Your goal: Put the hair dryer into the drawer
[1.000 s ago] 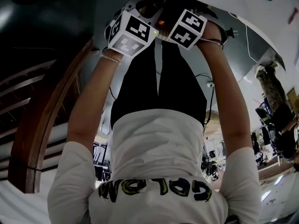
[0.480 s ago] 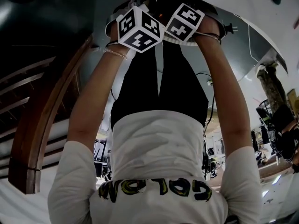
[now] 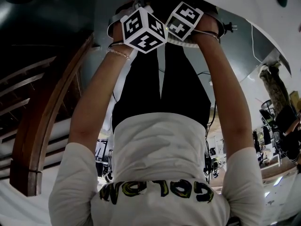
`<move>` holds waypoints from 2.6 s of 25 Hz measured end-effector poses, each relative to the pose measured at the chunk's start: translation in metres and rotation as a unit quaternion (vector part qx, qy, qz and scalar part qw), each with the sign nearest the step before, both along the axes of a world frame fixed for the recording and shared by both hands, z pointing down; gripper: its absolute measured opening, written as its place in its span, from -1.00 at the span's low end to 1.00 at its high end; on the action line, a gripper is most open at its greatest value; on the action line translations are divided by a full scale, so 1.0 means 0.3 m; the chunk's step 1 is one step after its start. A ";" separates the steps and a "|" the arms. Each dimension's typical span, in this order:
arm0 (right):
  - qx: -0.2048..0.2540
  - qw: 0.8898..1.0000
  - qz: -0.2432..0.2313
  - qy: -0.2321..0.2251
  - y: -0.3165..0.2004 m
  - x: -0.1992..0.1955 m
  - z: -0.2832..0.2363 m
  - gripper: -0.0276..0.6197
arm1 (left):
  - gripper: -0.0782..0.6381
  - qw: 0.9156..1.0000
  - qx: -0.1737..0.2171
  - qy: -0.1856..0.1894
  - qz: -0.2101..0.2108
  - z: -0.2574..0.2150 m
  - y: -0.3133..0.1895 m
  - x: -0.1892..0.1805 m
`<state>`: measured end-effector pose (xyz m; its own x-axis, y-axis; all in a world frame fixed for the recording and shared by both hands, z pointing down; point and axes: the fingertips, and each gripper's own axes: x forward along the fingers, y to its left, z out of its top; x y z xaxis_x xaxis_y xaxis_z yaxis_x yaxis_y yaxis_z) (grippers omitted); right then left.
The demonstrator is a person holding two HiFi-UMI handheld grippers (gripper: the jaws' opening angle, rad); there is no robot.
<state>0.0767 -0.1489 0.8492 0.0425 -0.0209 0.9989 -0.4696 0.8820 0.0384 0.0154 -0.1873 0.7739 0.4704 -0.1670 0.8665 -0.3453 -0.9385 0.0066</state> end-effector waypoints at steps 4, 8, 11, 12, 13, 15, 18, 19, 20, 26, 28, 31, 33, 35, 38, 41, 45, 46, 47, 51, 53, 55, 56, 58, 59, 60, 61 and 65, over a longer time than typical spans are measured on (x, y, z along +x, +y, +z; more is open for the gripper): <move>0.005 1.000 -0.006 0.016 -0.003 0.009 -0.002 -0.11 | -0.61 1.000 -0.006 0.001 0.007 -0.005 0.012 0.012; 0.013 1.000 -0.002 0.012 -0.015 -0.007 -0.008 -0.07 | -0.61 1.000 -0.001 -0.002 0.005 -0.014 0.002 -0.008; 0.030 0.999 0.016 -0.006 -0.024 -0.023 -0.023 0.04 | -0.62 1.000 0.005 0.000 -0.002 -0.031 -0.010 -0.033; 0.035 0.999 0.022 -0.014 -0.025 -0.028 -0.039 0.05 | -0.61 1.000 0.007 0.001 -0.007 -0.044 -0.015 -0.041; 0.039 0.999 0.028 -0.022 -0.026 -0.034 -0.058 0.05 | -0.62 1.000 0.009 0.003 -0.011 -0.060 -0.020 -0.050; 0.043 0.997 0.043 -0.038 -0.027 -0.041 -0.098 0.05 | -0.62 1.000 0.014 0.005 -0.020 -0.092 -0.028 -0.071; 0.038 0.995 0.072 -0.061 -0.006 -0.029 -0.176 0.05 | -0.61 0.999 0.017 0.010 -0.036 -0.155 -0.018 -0.092; 0.033 0.994 0.081 -0.069 0.010 -0.023 -0.206 0.04 | -0.62 0.999 0.018 0.013 -0.043 -0.182 -0.007 -0.097; 0.027 0.993 0.090 -0.078 0.029 -0.020 -0.238 0.04 | -0.62 0.998 0.017 0.017 -0.050 -0.211 0.006 -0.105; 0.046 0.979 0.144 -0.135 0.084 0.036 -0.473 -0.13 | -0.64 0.989 0.002 0.077 -0.127 -0.415 0.074 -0.117; 0.068 0.970 0.169 -0.162 0.084 0.067 -0.573 -0.20 | -0.64 0.984 0.004 0.105 -0.147 -0.501 0.084 -0.097; 0.109 0.947 0.214 -0.215 0.081 0.093 -0.757 -0.32 | -0.66 0.974 0.016 0.152 -0.168 -0.665 0.088 -0.073; 0.146 0.925 0.242 -0.254 0.074 0.102 -0.900 -0.38 | -0.67 0.966 0.028 0.185 -0.178 -0.793 0.086 -0.058; 0.187 0.902 0.260 -0.288 0.066 0.111 -1.045 -0.45 | -0.68 0.957 0.042 0.218 -0.185 -0.922 0.090 -0.039; 0.249 0.869 0.270 -0.331 0.058 0.115 -1.263 -0.54 | -0.69 0.945 0.059 0.260 -0.187 -1.102 0.110 -0.008; 0.302 0.840 0.269 -0.362 0.064 0.115 -1.470 -0.61 | -0.69 0.932 0.080 0.298 -0.189 -1.282 0.137 0.015; 0.361 0.799 0.270 -0.398 0.083 0.118 -1.712 -0.68 | -0.71 0.911 0.112 0.349 -0.191 -1.502 0.169 0.031; 0.371 0.791 0.268 -0.407 0.094 0.114 -1.768 -0.69 | -0.71 0.905 0.121 0.359 -0.191 -1.553 0.179 0.030; 0.381 0.783 0.264 -0.415 0.104 0.108 -1.822 -0.70 | -0.72 0.900 0.131 0.369 -0.192 -1.602 0.188 0.029; 0.426 0.755 0.238 -0.438 0.121 0.089 -2.015 -0.73 | -0.72 0.880 0.173 0.403 -0.184 -1.768 0.204 0.024; 0.439 0.746 0.229 -0.445 0.139 0.080 -2.091 -0.74 | -0.72 0.871 0.184 0.418 -0.181 -1.836 0.221 0.017; 0.447 0.740 0.222 -0.451 0.162 0.073 -2.150 -0.76 | -0.72 0.864 0.196 0.428 -0.180 -1.896 0.242 0.006; 0.450 0.738 0.220 -0.452 0.175 0.072 -2.175 -0.76 | -0.72 0.861 0.203 0.432 -0.179 -1.924 0.253 0.002; 0.458 0.733 0.216 -0.454 0.196 0.072 -2.220 -0.76 | -0.72 0.855 0.212 0.439 -0.175 -1.971 0.277 -0.001; 0.462 0.730 0.214 -0.456 0.200 0.072 -2.241 -0.76 | -0.72 0.853 0.214 0.443 -0.173 -1.992 0.284 -0.001; 0.466 0.728 0.211 -0.457 0.201 0.071 -2.259 -0.78 | -0.72 0.851 0.217 0.447 -0.171 -2.010 0.285 -0.001; 0.469 0.726 0.208 -0.457 0.199 0.070 -2.274 -0.79 | -0.72 0.848 0.220 0.451 -0.169 -2.025 0.282 -0.002; 0.478 0.720 0.201 -0.461 0.174 0.059 -2.308 -0.81 | -0.72 0.840 0.227 0.464 -0.168 -2.067 0.257 -0.003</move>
<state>0.0944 -0.0967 0.1567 -0.4362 -0.8884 0.1432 -0.8937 0.4463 0.0462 0.0145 -0.1103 0.1538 0.7681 -0.6394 -0.0353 -0.6350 -0.7676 0.0869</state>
